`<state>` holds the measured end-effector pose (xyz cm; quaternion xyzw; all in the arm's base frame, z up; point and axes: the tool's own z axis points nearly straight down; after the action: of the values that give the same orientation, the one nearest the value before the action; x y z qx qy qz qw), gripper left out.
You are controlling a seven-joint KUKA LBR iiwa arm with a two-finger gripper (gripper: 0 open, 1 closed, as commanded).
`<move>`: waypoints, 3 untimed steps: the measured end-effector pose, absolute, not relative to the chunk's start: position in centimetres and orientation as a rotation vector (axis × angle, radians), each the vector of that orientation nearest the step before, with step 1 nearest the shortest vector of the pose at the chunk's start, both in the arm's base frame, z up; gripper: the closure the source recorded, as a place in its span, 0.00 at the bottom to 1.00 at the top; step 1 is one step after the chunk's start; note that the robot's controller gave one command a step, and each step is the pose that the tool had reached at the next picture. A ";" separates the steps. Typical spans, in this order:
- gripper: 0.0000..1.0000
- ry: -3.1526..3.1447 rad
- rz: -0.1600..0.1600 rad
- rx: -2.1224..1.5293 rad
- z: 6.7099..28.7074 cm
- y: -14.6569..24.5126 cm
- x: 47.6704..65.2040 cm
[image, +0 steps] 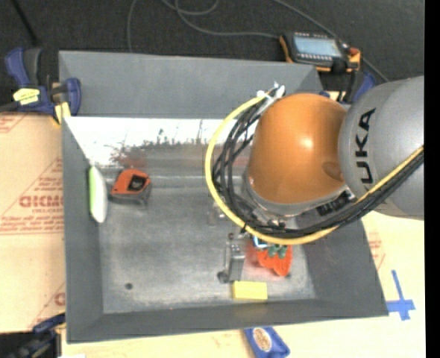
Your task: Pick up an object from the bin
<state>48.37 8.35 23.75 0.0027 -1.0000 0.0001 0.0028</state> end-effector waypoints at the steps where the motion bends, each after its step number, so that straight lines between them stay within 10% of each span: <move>1: 0.00 -3.144 -0.002 0.003 24.2 8.3 48.5; 3: 0.00 -3.128 0.002 0.378 20.0 1.9 48.5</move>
Offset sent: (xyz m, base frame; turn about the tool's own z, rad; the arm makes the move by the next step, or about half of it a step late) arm 0.0001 -0.1234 -0.0127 -0.3719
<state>48.54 1.92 19.99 0.1200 -0.9928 0.0006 -0.0044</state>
